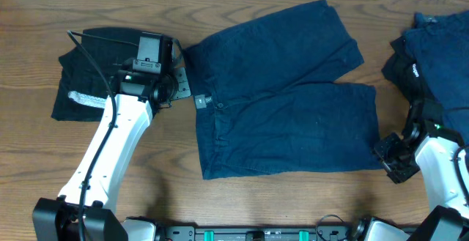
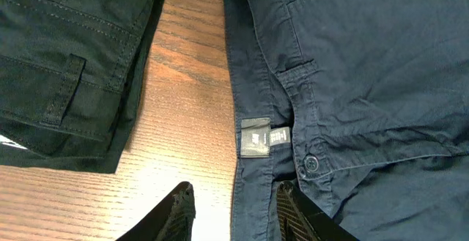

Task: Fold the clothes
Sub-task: 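Move the left gripper down along the waistband to the shorts' near-left corner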

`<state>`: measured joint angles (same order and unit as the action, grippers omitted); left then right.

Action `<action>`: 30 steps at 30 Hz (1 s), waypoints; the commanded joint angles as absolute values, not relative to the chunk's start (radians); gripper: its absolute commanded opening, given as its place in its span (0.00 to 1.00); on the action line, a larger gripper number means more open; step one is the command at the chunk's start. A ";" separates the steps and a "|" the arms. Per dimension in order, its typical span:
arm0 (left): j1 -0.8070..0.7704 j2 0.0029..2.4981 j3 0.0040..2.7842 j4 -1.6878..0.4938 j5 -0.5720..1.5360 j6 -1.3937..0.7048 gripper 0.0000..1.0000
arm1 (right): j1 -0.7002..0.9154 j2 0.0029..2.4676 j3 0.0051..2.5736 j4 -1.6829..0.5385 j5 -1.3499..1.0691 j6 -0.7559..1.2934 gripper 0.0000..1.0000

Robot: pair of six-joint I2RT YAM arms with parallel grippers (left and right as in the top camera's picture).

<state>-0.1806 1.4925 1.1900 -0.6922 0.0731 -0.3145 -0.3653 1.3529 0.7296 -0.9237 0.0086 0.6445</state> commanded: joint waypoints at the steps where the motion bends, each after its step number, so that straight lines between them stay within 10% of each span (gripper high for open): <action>1: -0.181 1.502 1.195 -0.687 0.058 -0.312 0.39 | -0.373 1.352 0.718 -0.920 -0.027 0.630 0.61; 12: -0.181 1.502 1.195 -0.688 0.058 -0.312 0.40 | -0.374 1.353 0.582 -0.728 -0.004 0.658 0.56; 20: -0.181 1.502 1.195 -0.714 0.059 -0.373 0.39 | -0.374 1.352 0.576 -0.685 0.009 0.657 0.12; 30: -0.195 1.502 1.195 -0.932 0.240 -0.361 0.49 | -0.374 1.353 0.575 -0.685 0.011 0.649 0.01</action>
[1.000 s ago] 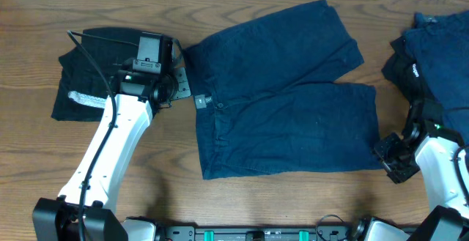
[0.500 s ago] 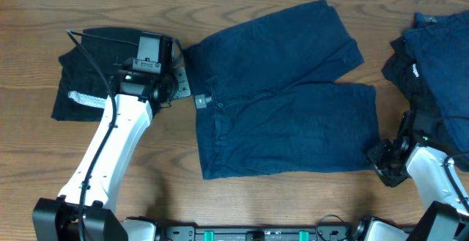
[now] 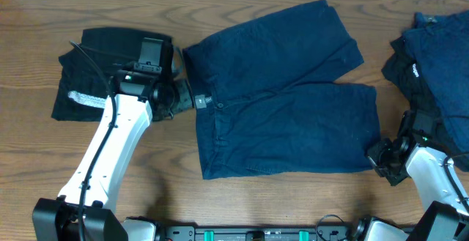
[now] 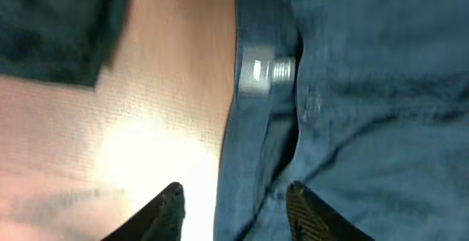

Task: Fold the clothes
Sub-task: 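Move the left gripper down along the waistband to the shorts' near-left corner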

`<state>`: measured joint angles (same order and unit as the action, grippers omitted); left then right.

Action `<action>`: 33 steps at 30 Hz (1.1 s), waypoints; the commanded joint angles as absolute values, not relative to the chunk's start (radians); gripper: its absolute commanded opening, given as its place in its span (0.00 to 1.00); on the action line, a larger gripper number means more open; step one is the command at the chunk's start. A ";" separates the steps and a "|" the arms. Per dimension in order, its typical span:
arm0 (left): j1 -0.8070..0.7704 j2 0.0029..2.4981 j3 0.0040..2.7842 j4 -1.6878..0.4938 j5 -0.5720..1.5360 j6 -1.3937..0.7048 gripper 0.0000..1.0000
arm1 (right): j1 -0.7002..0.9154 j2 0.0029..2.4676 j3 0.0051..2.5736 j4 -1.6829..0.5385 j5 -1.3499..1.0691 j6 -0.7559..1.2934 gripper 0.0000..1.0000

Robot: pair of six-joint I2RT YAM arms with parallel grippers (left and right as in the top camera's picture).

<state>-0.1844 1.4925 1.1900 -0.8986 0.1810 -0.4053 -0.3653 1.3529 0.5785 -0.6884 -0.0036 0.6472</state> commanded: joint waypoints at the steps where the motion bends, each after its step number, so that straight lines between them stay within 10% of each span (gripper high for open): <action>1: -0.205 1.502 1.195 -0.970 0.240 -0.322 0.50 | -0.374 1.353 0.575 -0.683 0.011 0.649 0.01; 33: -0.392 1.502 0.738 -0.792 0.430 -0.274 0.77 | -0.373 1.353 0.575 -0.681 0.011 0.638 0.02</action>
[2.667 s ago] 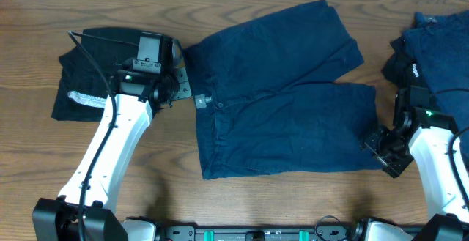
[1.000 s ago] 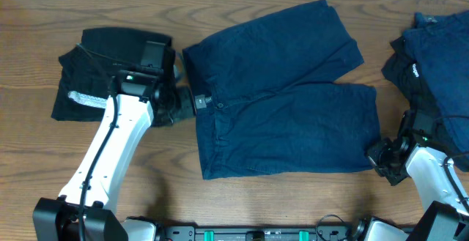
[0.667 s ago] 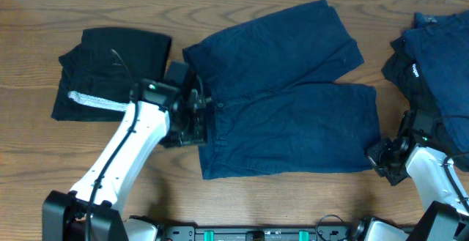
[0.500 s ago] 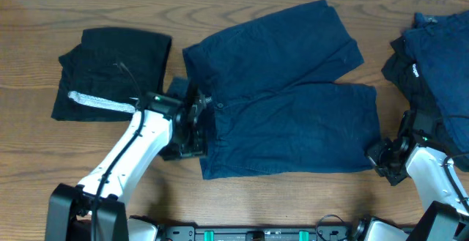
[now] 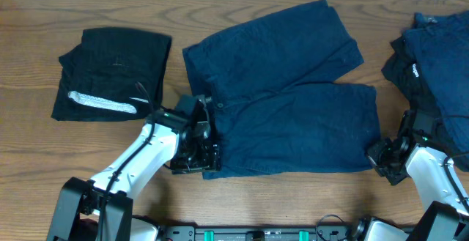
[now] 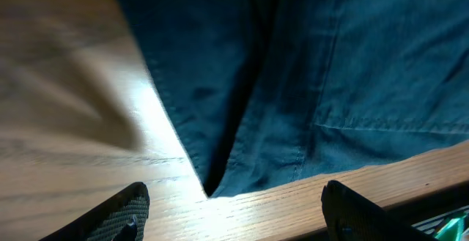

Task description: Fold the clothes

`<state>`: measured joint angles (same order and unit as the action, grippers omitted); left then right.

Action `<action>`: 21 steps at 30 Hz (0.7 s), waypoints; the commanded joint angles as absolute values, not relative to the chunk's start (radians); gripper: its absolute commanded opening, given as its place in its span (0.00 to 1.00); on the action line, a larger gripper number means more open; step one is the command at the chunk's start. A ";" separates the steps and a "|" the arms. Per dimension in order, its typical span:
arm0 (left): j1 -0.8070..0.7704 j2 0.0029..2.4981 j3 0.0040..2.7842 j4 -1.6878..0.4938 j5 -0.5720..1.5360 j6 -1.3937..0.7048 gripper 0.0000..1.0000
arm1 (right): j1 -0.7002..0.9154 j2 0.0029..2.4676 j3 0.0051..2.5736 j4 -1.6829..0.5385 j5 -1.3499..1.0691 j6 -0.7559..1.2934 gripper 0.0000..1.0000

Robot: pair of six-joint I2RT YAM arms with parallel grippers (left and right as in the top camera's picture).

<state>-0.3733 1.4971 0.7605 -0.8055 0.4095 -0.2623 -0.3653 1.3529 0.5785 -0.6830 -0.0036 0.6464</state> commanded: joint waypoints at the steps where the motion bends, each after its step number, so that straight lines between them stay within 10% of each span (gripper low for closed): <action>1: -0.397 1.502 0.733 -0.782 0.429 -0.275 0.77 | -0.373 1.353 0.575 -0.680 0.010 0.638 0.01; 21: -0.432 1.502 0.692 -0.722 0.294 -0.490 0.77 | -0.373 1.353 0.575 -0.680 0.009 0.638 0.01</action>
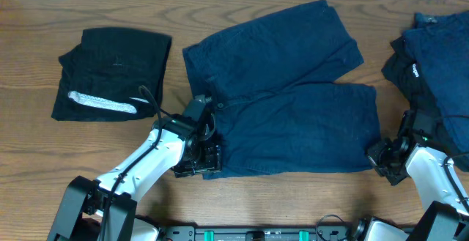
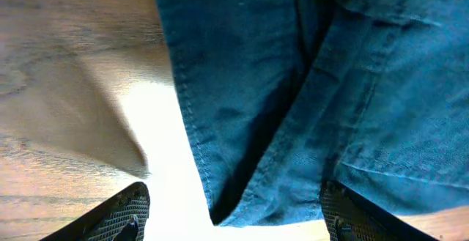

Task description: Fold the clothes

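Navy shorts (image 1: 286, 94) lie spread flat in the middle of the table, waistband to the left and legs to the right. My left gripper (image 1: 199, 160) stands open low over the waistband's near corner (image 2: 242, 197). One finger (image 2: 124, 215) is over bare wood and the other finger (image 2: 352, 212) over the cloth. My right gripper (image 1: 385, 160) sits by the near right hem of the shorts. Its jaws are too dark and small to read.
A folded black garment (image 1: 110, 72) with a white stripe lies at the left. A pile of dark clothes (image 1: 432, 50) sits at the right edge, just behind my right arm. The table's front edge runs close below both grippers.
My left gripper has come a little nearer to the shorts' near waistband corner, which now fills more of the space between its open fingers. The right arm and the shorts have not moved.
My left gripper was open above the waistband label, beside the black garment. Then it was closer over the button. Later it stood at the waistband's near corner, where it stays now. My right gripper shifted slightly toward the near right hem and has held there.
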`<state>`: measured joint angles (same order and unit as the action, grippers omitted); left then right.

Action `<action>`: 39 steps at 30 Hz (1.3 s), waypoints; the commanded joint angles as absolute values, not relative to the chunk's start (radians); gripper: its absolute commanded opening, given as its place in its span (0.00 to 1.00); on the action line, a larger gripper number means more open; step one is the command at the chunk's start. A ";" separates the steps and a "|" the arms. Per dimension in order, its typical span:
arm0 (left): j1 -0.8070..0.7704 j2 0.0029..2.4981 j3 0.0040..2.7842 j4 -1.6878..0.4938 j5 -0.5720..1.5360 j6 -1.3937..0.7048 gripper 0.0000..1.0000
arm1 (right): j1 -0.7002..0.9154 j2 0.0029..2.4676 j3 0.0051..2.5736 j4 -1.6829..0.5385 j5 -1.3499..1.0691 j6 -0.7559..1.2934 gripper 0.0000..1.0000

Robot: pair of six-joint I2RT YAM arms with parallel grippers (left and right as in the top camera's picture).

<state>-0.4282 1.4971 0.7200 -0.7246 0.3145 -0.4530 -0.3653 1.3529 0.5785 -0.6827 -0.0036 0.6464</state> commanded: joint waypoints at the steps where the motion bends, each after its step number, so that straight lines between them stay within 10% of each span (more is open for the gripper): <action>1: -0.432 1.502 0.683 -0.715 0.294 -0.493 0.77 | -0.373 1.353 0.575 -0.680 0.009 0.638 0.01; 10: -0.432 1.503 0.642 -0.677 0.294 -0.499 0.77 | -0.373 1.353 0.575 -0.680 -0.005 0.638 0.03; 17: -0.432 1.503 0.641 -0.676 0.295 -0.498 0.34 | -0.373 1.353 0.575 -0.686 -0.006 0.630 0.02; 39: -0.431 1.504 0.641 -0.720 0.118 -0.495 0.19 | -0.373 1.353 0.575 -0.692 -0.036 0.607 0.05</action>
